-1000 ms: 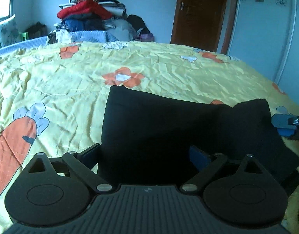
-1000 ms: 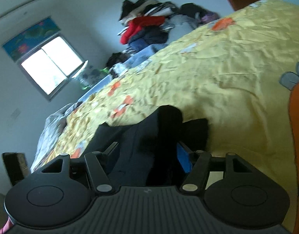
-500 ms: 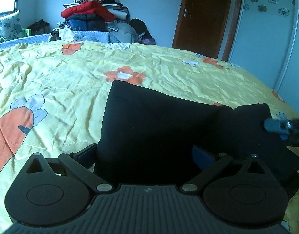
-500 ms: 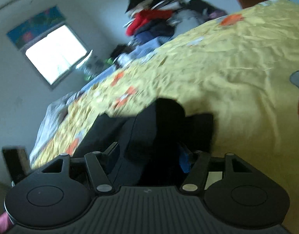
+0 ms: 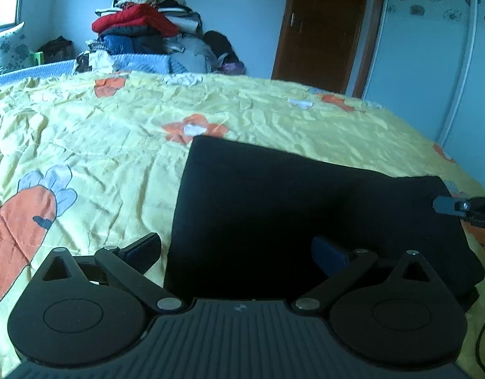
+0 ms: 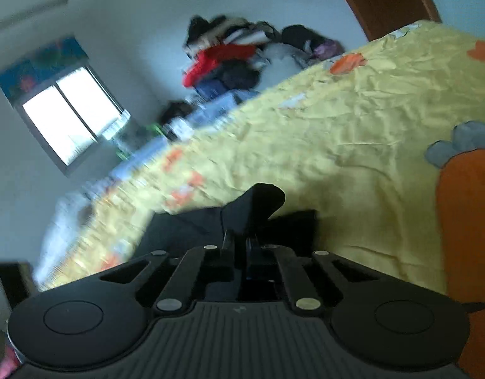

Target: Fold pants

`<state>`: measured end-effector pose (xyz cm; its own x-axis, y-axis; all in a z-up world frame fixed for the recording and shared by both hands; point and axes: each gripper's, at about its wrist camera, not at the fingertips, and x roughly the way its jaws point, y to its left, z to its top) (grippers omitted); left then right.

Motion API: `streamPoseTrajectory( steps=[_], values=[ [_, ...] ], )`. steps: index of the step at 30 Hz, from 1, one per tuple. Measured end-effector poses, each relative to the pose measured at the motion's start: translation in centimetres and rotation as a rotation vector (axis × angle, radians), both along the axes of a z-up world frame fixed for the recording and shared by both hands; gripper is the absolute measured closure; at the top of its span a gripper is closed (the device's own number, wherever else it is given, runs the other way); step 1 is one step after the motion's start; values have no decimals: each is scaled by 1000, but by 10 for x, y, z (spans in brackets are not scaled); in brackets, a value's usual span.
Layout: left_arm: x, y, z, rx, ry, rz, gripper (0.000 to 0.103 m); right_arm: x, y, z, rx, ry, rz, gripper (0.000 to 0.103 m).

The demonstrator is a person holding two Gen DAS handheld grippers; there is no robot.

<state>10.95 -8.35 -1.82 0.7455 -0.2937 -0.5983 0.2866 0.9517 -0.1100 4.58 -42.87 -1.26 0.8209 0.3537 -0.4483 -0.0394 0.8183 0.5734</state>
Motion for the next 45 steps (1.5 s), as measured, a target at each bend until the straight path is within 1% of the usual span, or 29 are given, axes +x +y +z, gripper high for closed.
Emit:
streamPoseTrajectory(
  steps=[1, 4, 6, 8, 10, 12, 15, 16, 17, 18, 20, 22, 23, 25, 26, 28, 30, 32, 33, 34, 35, 36, 37, 38, 39, 40, 42, 44, 45],
  values=[
    [2, 1, -2, -7, 21, 5, 0, 2, 1, -3, -20, 19, -2, 97],
    [3, 9, 0, -43, 47, 16, 1, 3, 1, -3, -17, 35, -12, 96],
    [3, 12, 4, -31, 34, 24, 1, 3, 2, 2, -32, 30, -30, 93],
    [3, 13, 6, -7, 30, 35, 1, 1, 5, 7, -81, 35, -34, 89],
    [1, 13, 7, -4, 25, 42, 1, -5, 3, 10, -92, 27, -34, 89],
    [-2, 10, 7, -7, 26, 23, 1, -15, -5, 10, -32, 13, -36, 88],
    [-9, -3, 5, 20, 20, -16, 1, -31, -16, 6, 77, -7, -25, 88],
    [-12, -10, 4, 41, 6, -30, 1, -35, -18, 3, 129, -3, -2, 88],
    [-16, -16, 5, 73, -14, -33, 1, -39, -17, 1, 151, 0, 11, 88],
    [-18, -21, 4, 102, -30, -37, 1, -42, -14, 1, 145, 5, 26, 88],
    [-23, -30, 2, 149, -54, -52, 1, -45, -1, 3, 85, 12, 76, 88],
    [-26, -32, 0, 170, -70, -65, 0, -45, 18, 5, -29, 21, 134, 89],
    [-27, -33, -1, 179, -74, -74, 0, -44, 33, 6, -165, 42, 165, 89],
    [-27, -29, -1, 175, -78, -80, 0, -44, 58, 11, -469, 64, 153, 76],
    [-27, -25, 0, 166, -77, -74, 0, -43, 61, 15, -523, 71, 135, 74],
    [-25, -18, 3, 150, -89, -37, 1, -41, 62, 26, -550, 56, 101, 73],
    [-23, -12, 8, 138, -102, 6, 1, -40, 63, 37, -491, -15, 94, 74],
    [-19, -7, 9, 131, -95, 11, 1, -36, 73, 41, -433, -61, 151, 73],
    [-17, -6, 8, 144, -87, 10, 1, -32, 81, 39, -428, -70, 191, 72],
    [-18, -5, 8, 160, -89, 16, 1, -27, 90, 35, -444, -58, 227, 71],
    [-20, -3, 8, 169, -101, 22, 1, -20, 99, 29, -485, -21, 261, 69],
    [-22, 0, 10, 167, -118, 21, 1, -15, 106, 20, -553, 24, 282, 68],
    [-24, 4, 14, 153, -141, 9, 1, -14, 111, 16, -607, 22, 282, 68],
    [-24, 6, 18, 131, -154, -9, 1, -15, 108, 18, -592, 14, 277, 68],
    [-21, 6, 22, 105, -159, -32, 1, -14, 103, 22, -542, 9, 263, 68],
    [-16, 5, 27, 71, -149, -64, 1, -13, 97, 28, -499, -14, 237, 68],
    [-2, -2, 33, 12, -108, -122, 1, -5, 89, 36, -480, -46, 200, 68],
    [19, -12, 31, -44, -32, -192, 0, 11, 85, 35, -467, -48, 189, 68],
    [30, -17, 27, -49, 19, -202, 1, 23, 84, 32, -456, -30, 184, 68]
  ],
)
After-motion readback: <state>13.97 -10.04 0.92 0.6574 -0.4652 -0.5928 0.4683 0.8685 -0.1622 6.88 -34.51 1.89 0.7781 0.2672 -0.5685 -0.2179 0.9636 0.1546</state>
